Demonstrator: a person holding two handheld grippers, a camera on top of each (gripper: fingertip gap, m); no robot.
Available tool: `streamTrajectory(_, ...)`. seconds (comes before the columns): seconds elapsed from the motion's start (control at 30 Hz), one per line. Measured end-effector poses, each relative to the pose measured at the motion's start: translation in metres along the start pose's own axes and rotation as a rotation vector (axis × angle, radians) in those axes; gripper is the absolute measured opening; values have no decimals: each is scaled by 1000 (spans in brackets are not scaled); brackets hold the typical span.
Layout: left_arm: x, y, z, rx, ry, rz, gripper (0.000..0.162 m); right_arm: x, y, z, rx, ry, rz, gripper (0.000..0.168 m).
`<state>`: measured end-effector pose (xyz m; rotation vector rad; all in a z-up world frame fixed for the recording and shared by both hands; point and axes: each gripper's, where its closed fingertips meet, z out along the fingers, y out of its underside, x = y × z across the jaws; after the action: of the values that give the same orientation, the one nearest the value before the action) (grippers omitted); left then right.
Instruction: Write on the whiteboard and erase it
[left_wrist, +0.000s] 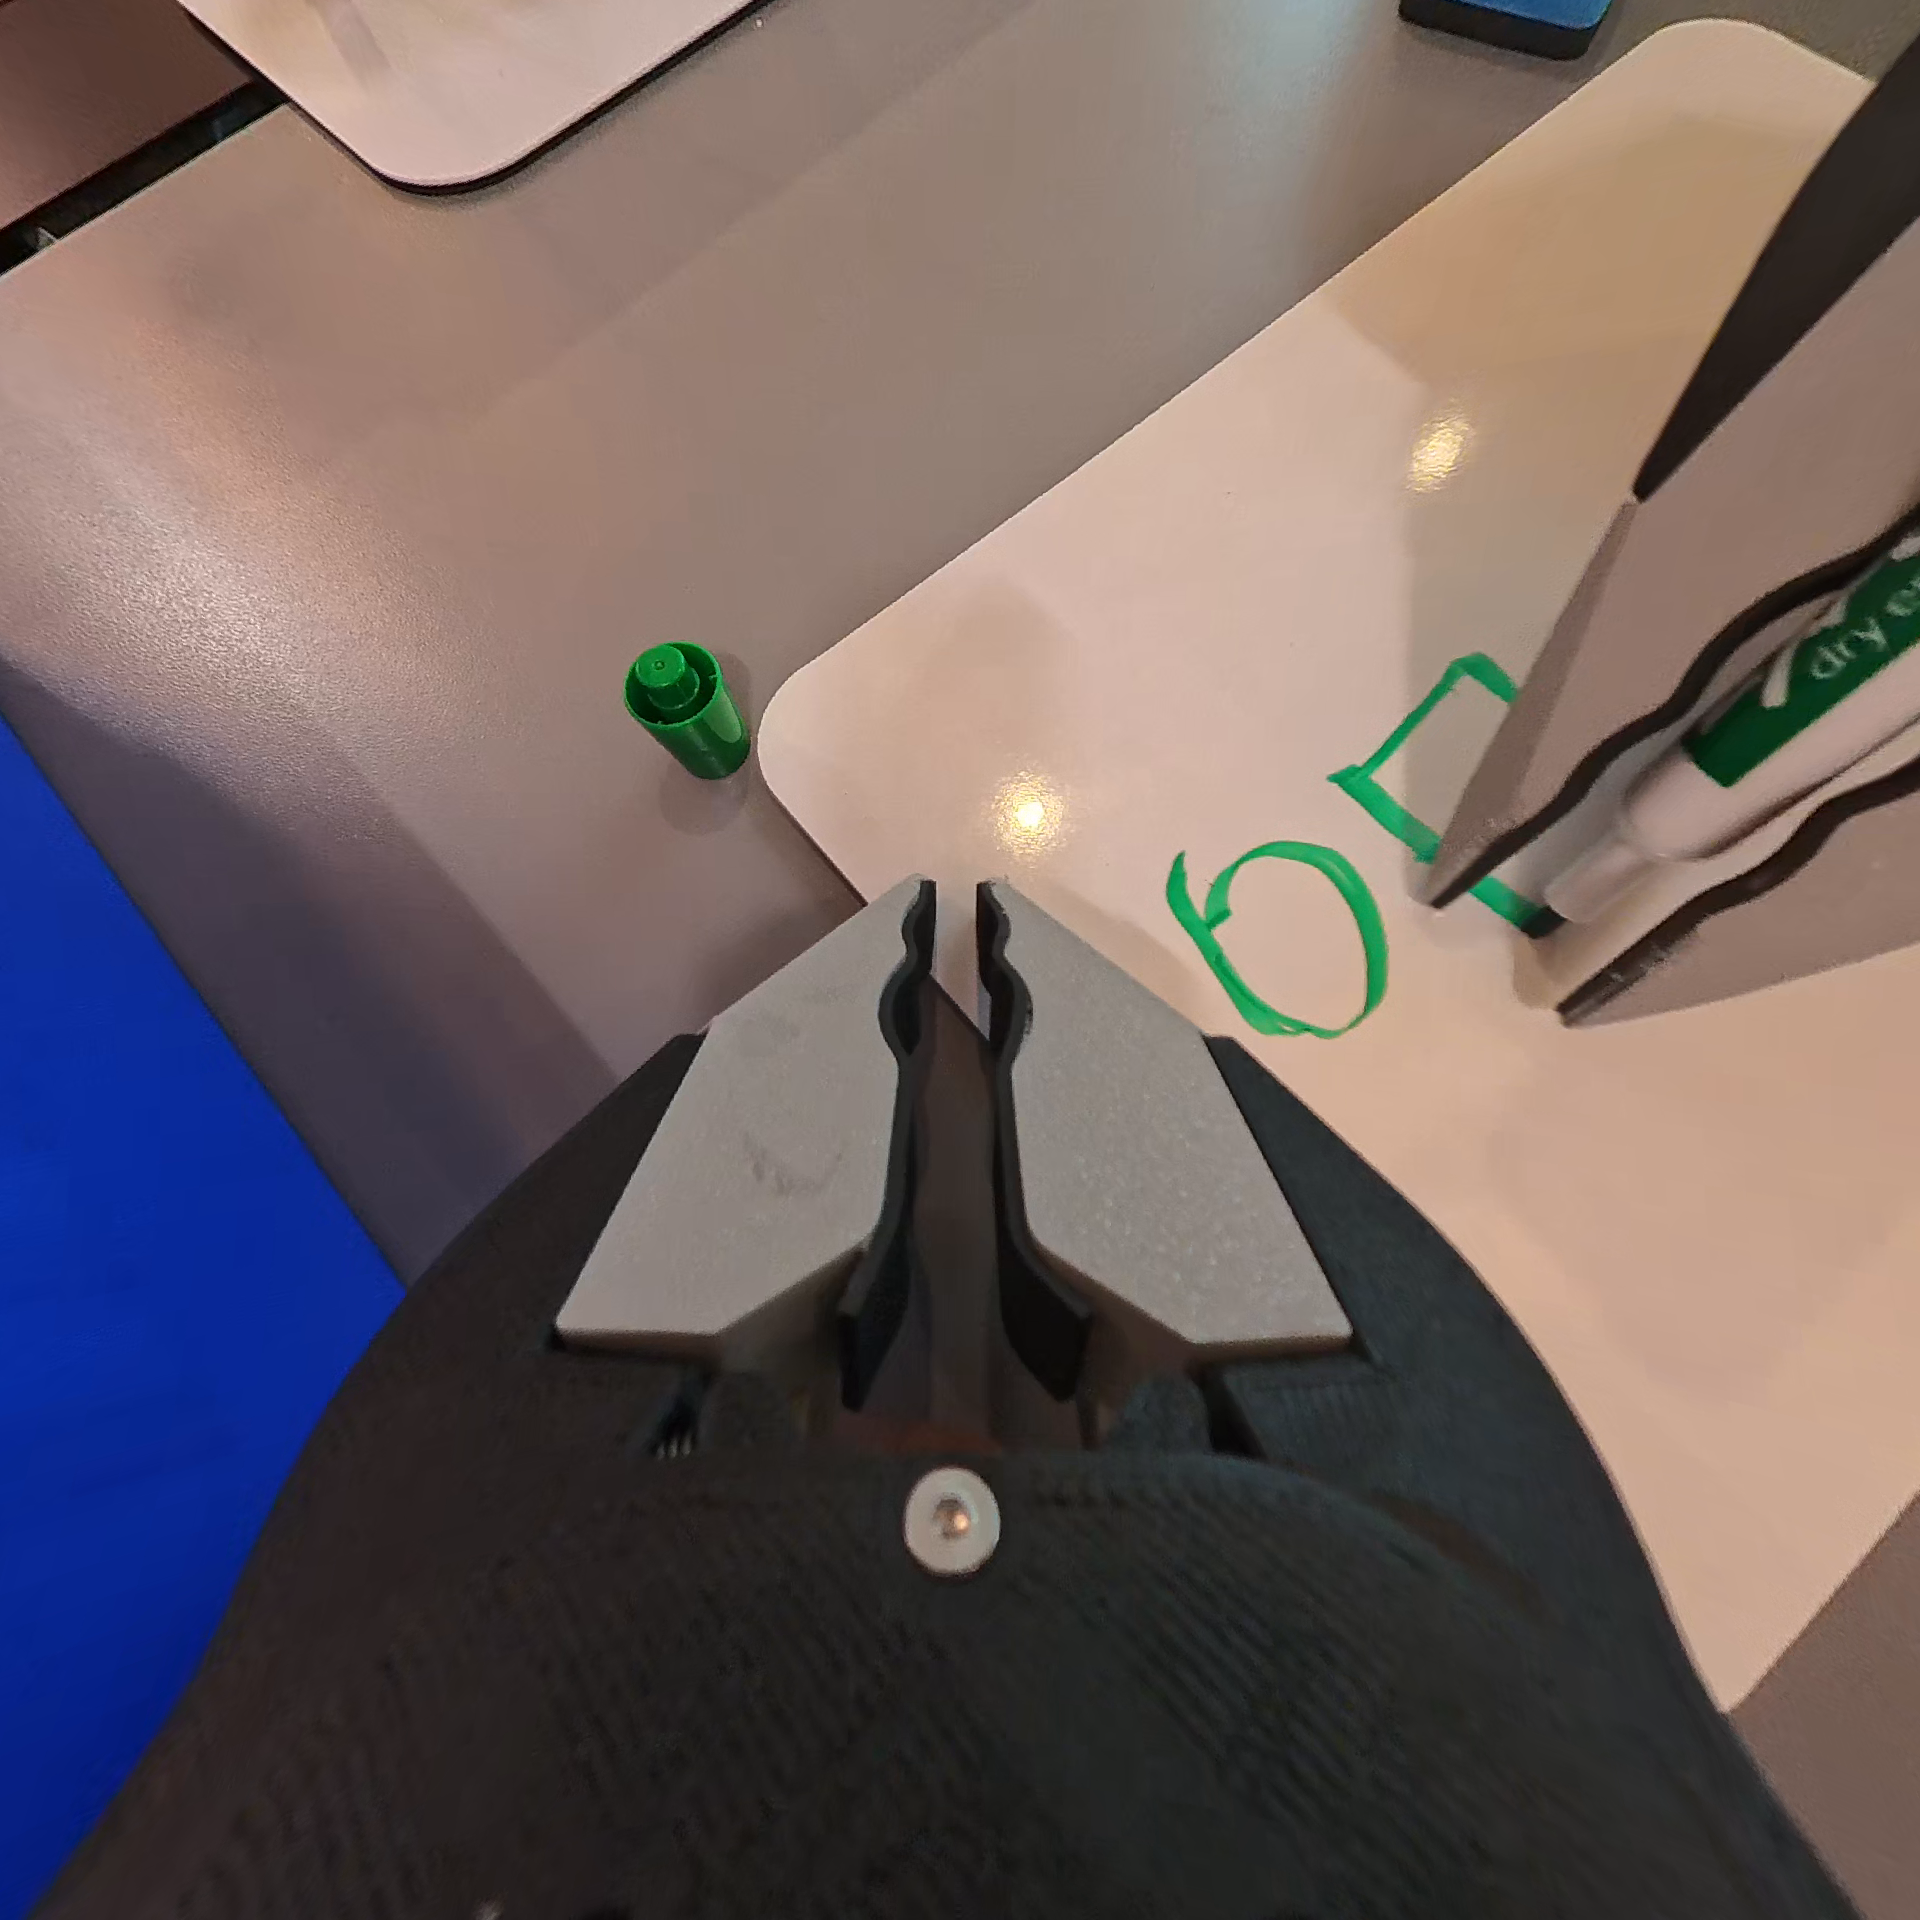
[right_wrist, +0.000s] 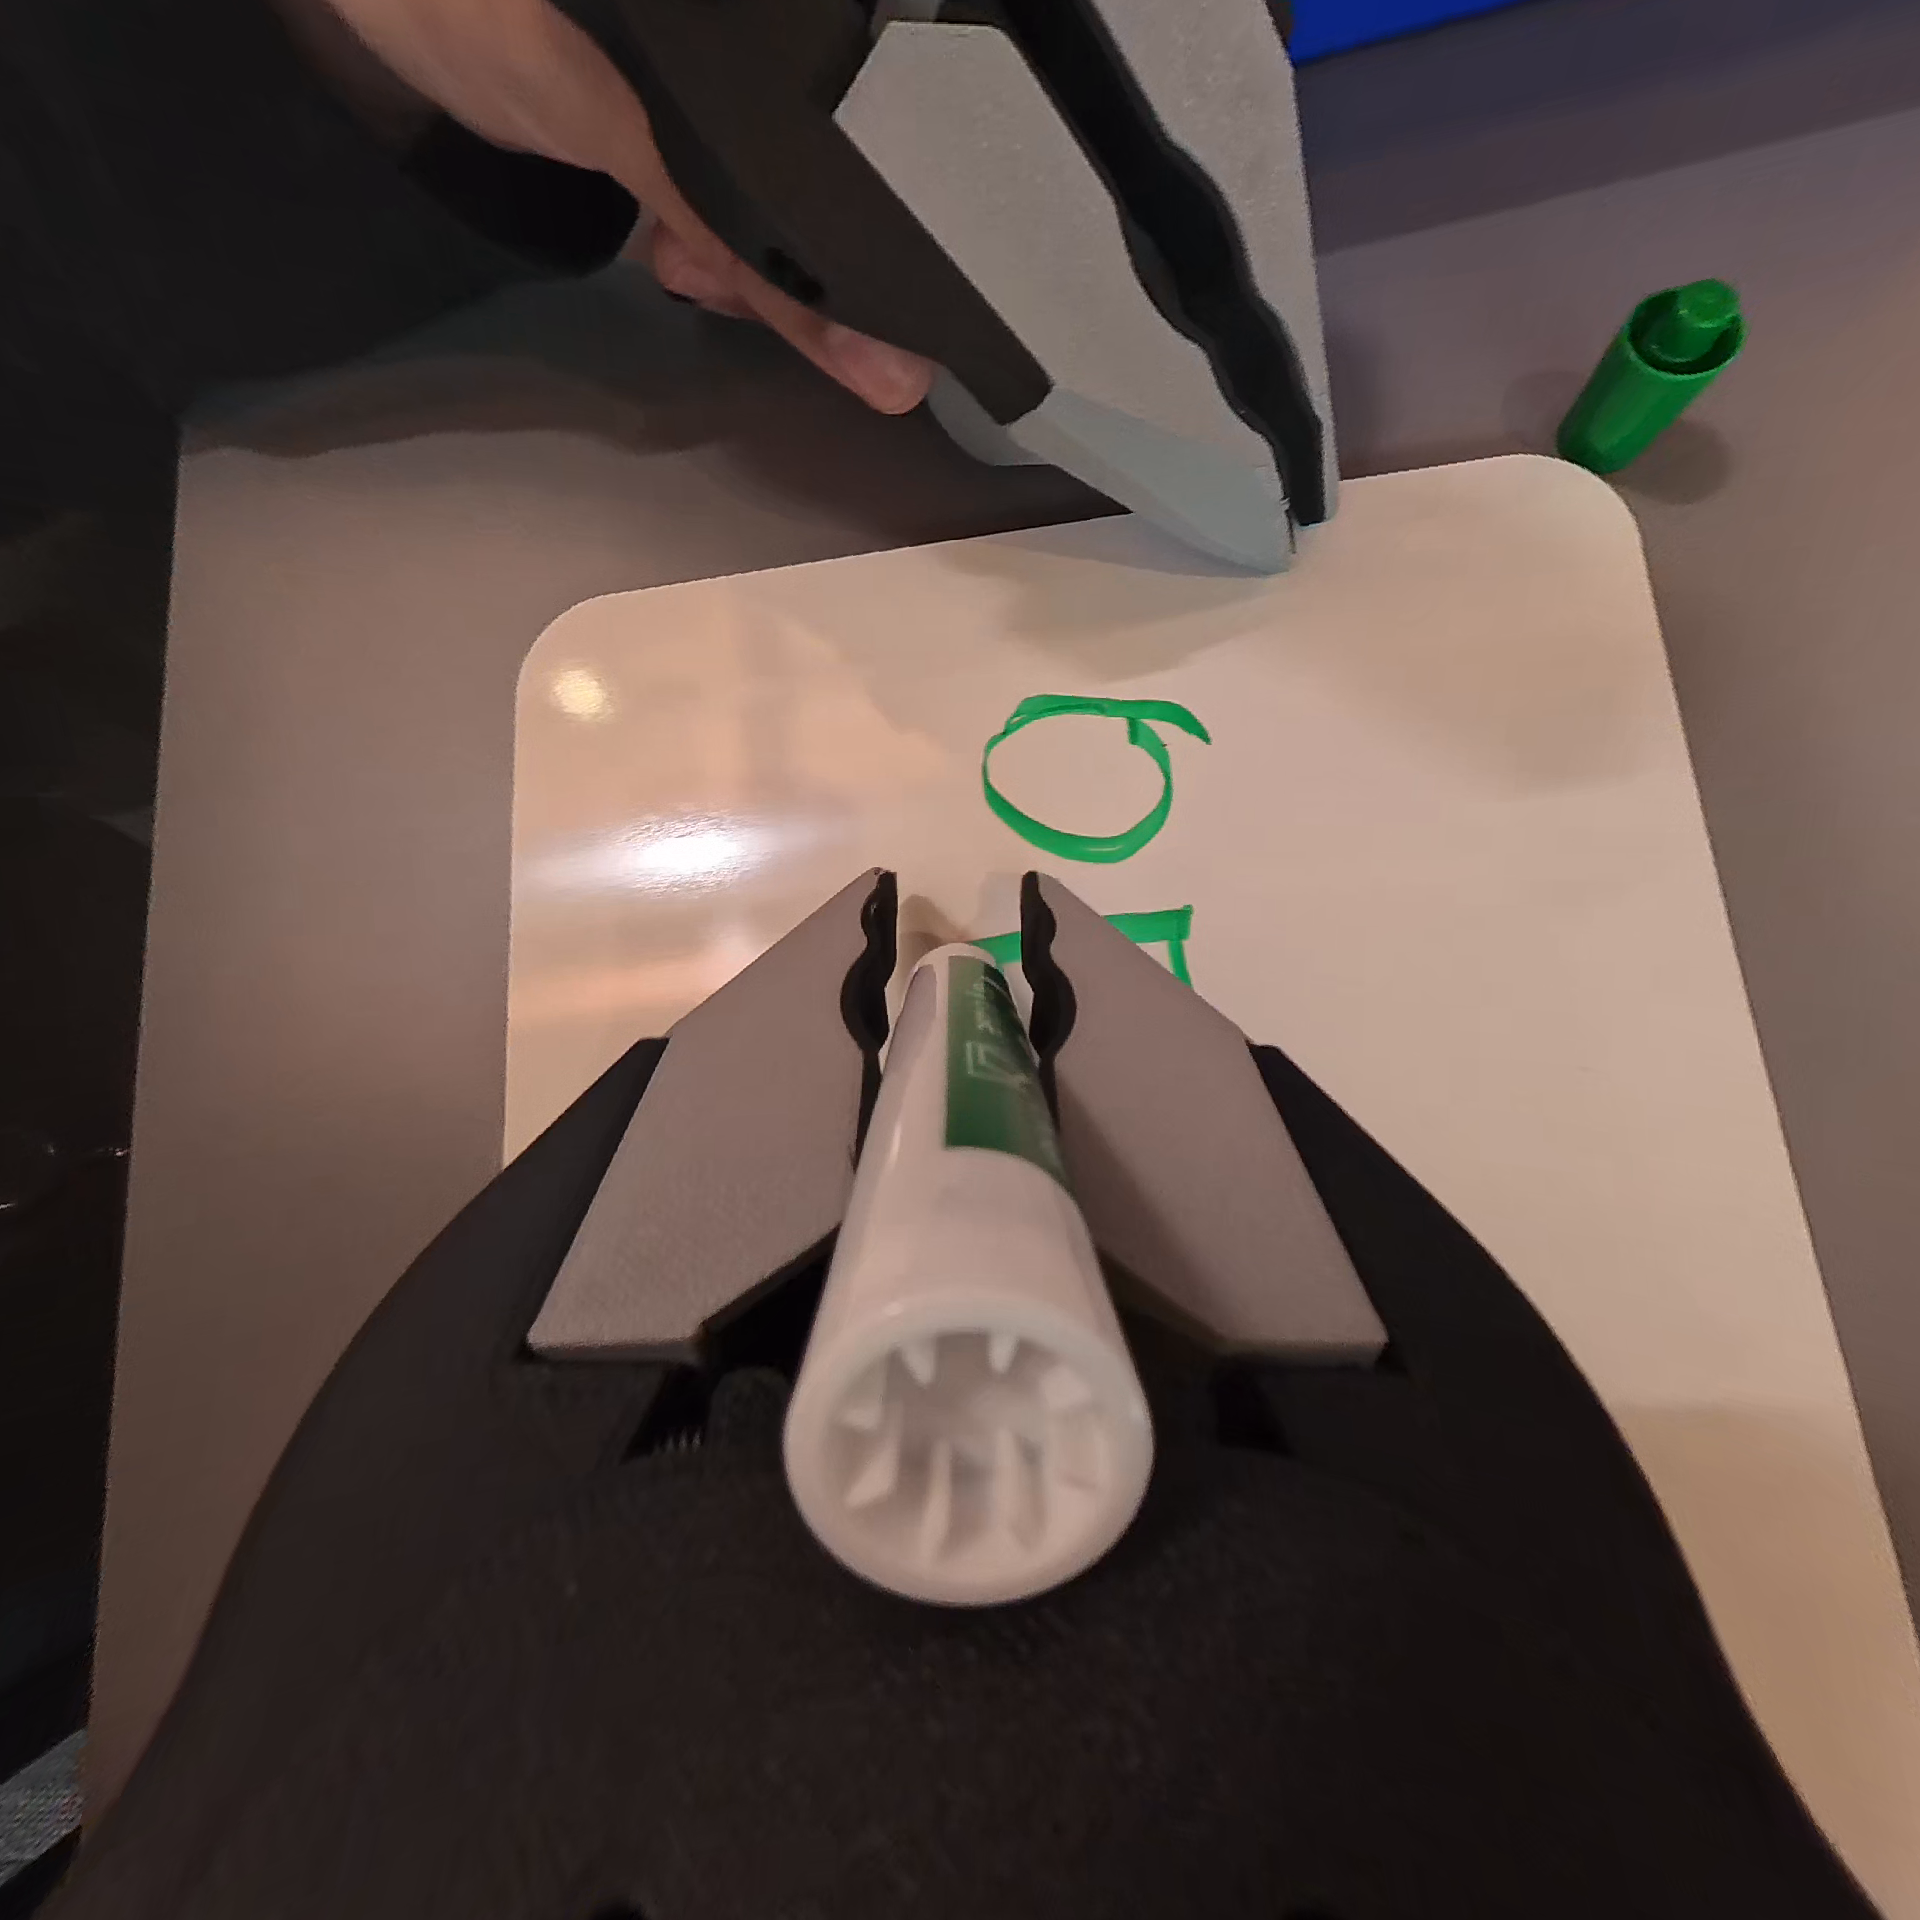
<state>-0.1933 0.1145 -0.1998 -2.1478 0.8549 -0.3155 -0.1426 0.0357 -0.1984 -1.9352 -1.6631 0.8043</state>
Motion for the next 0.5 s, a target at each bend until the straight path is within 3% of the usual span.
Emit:
streamTrajectory(0.2, 0, 0, 0, 0, 3, -4, 5, 0, -2, -1, 19, 30, 4, 24)
streamTrajectory(0.33, 1, 0, 0, 0, 2, 1, 6, 17, -20, -28, 193, 33, 103, 23)
streamTrajectory(0.5, 1, 0, 0, 0, 5, 0, 5, 34, 2, -40, 154, 96, 132, 23)
